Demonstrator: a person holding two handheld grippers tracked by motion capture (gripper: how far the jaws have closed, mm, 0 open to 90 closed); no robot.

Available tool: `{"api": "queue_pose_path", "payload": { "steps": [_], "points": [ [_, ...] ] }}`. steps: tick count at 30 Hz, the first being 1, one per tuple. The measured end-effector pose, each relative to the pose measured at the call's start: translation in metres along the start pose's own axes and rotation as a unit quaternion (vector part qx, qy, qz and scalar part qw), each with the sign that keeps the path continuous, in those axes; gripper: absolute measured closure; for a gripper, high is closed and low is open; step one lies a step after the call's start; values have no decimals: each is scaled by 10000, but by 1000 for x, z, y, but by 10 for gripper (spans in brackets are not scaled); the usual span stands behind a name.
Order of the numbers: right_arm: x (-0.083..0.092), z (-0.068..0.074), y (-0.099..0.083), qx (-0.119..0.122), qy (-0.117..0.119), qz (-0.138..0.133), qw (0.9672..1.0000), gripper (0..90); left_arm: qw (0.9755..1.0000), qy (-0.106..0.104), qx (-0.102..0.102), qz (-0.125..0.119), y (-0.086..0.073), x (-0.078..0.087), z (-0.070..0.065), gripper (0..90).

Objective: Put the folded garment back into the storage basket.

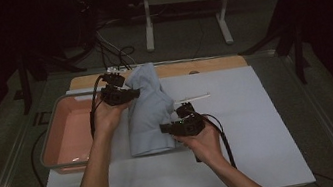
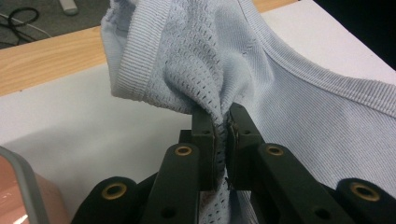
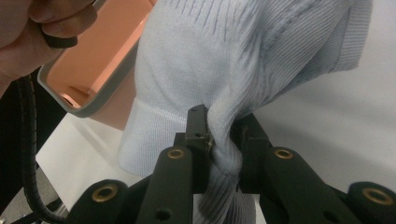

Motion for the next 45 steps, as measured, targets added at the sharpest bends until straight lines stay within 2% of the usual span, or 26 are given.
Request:
{"api": "queue_pose_path", "payload": {
  "steps": [4,12,26,34,43,45],
  "points": [
    [-3,3,4,19,36,20,10000,784,10000,8,-17,-21,2,2,3,848],
    [-7,9,11,62,60,-4,10000,784,9999,3,71,-90,5,6,9,848],
    [-16,10,20,90,61,-29,9999,784,9997,60,202,-117,9,9,19,848],
    [-19,14,25,92,73,-80,9999,784,9997,134,149,-114,14,13,21,848],
    [-23,22,35,138,115,-116,9998,784,9994,209,223,-162,18,19,30,848],
    [-25,24,37,142,151,-115,9997,784,9994,243,184,-151,19,20,31,848]
  ]
}}
Point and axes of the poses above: each handheld gripper's, and its own axes: x roughly backward along the jaws, y roughly out of its top, z roughly to its left, the point moved 2 cm from there along -x, roughly forward along the jaws, and after that the axes turned 14 degrees about y, right-handed, at the moved point
